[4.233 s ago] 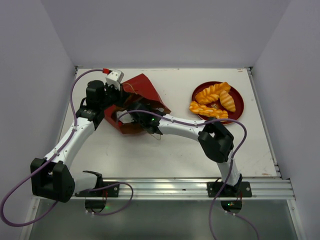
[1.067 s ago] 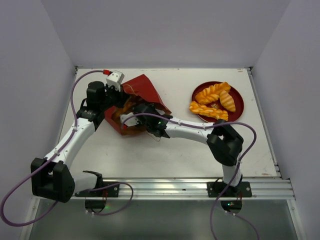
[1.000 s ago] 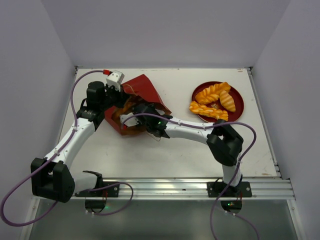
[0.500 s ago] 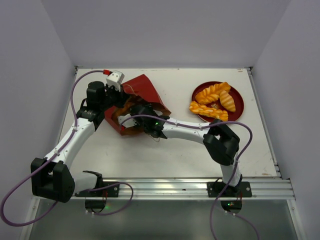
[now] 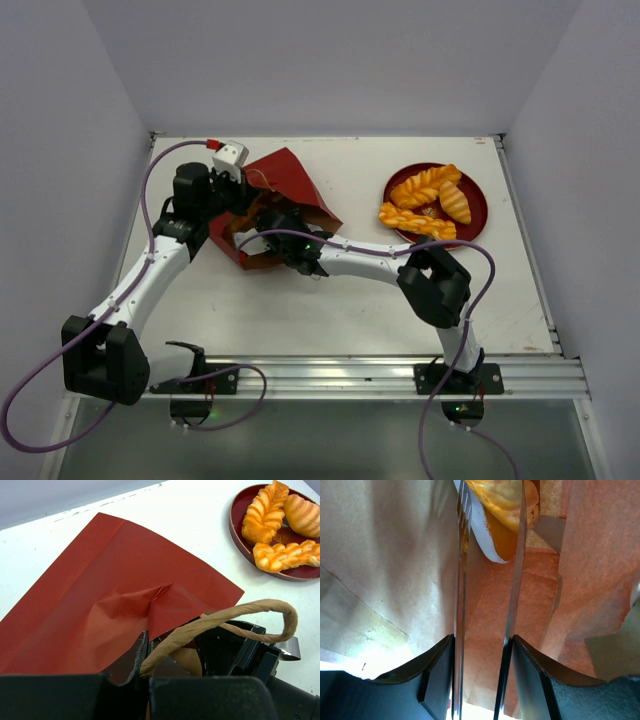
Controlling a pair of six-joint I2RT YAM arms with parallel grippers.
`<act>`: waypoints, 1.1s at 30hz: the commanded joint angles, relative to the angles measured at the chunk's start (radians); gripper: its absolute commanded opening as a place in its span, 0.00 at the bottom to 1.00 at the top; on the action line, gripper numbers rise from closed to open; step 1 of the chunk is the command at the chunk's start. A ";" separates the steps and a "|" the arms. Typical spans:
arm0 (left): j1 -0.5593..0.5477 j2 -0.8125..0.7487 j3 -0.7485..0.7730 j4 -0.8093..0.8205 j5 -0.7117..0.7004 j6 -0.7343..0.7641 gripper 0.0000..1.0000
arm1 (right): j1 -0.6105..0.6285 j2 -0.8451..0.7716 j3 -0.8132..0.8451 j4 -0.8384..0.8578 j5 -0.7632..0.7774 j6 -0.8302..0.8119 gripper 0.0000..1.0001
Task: Take the fake bread out of the paper bag
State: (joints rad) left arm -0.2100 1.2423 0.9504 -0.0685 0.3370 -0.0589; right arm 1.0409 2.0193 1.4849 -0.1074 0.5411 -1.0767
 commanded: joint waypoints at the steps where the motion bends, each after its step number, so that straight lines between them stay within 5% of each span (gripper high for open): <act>1: -0.005 -0.018 -0.012 0.024 0.020 0.011 0.00 | 0.007 0.015 0.051 0.044 0.031 -0.005 0.51; 5: -0.005 -0.023 -0.012 0.024 0.019 0.013 0.00 | 0.007 0.013 0.046 0.048 0.026 0.001 0.43; 10: -0.005 -0.021 -0.010 0.026 0.017 0.013 0.00 | 0.007 -0.004 0.052 0.031 0.007 0.024 0.14; 14: -0.003 -0.021 -0.012 0.026 0.016 0.014 0.00 | 0.004 -0.033 0.037 0.025 -0.010 0.032 0.01; 33: -0.003 -0.032 -0.015 0.022 0.008 0.016 0.00 | -0.004 -0.208 -0.084 -0.011 -0.053 0.086 0.00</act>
State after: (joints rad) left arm -0.2100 1.2358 0.9504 -0.0685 0.3363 -0.0582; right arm 1.0401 1.9026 1.4174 -0.1158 0.5011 -1.0210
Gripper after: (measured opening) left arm 0.011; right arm 0.157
